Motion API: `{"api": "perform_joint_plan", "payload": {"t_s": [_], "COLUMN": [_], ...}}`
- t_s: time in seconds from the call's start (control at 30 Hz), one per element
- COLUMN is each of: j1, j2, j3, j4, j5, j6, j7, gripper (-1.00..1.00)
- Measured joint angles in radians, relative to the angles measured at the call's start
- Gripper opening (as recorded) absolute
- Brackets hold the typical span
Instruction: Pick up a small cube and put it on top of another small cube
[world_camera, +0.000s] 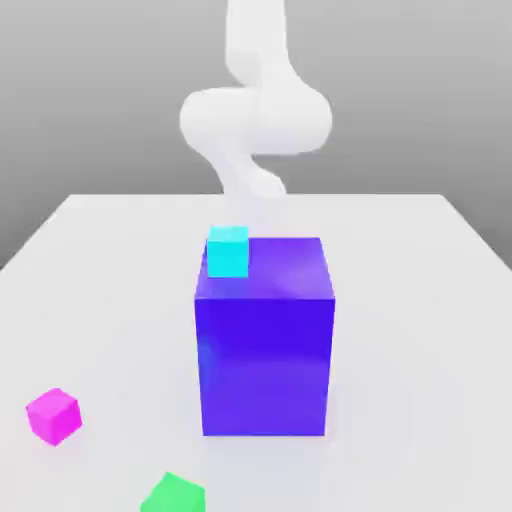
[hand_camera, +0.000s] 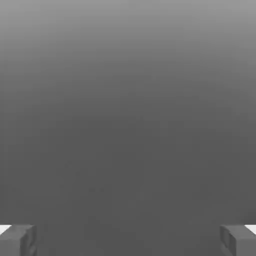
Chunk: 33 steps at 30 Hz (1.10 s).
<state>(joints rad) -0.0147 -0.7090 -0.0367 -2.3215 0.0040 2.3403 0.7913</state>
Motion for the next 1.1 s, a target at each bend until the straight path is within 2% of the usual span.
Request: {"api": "perform_joint_plan", "payload": {"t_s": [0.33, 0.63, 0.83, 1.0, 1.03, 1.1], "j1": [-0.069, -0.171, -0.257, -0.351, -0.367, -0.367], "j2": [0.366, 0.695, 0.915, 1.097, 1.122, 1.122], "j3": [-0.152, -0.265, -0.286, -0.183, -0.164, -0.164], "j4": [-0.087, -0.163, -0.21, -0.18, -0.174, -0.174], "j5": [0.043, 0.128, 0.189, 0.303, 0.319, 0.319], "j6": [0.163, 0.305, 0.402, 0.53, 0.549, 0.549], "j7": [-0.055, -0.137, -0.193, -0.283, -0.294, -0.294], "gripper": [0.0, 0.0, 0.0, 0.0, -1.0, -1.0]}}
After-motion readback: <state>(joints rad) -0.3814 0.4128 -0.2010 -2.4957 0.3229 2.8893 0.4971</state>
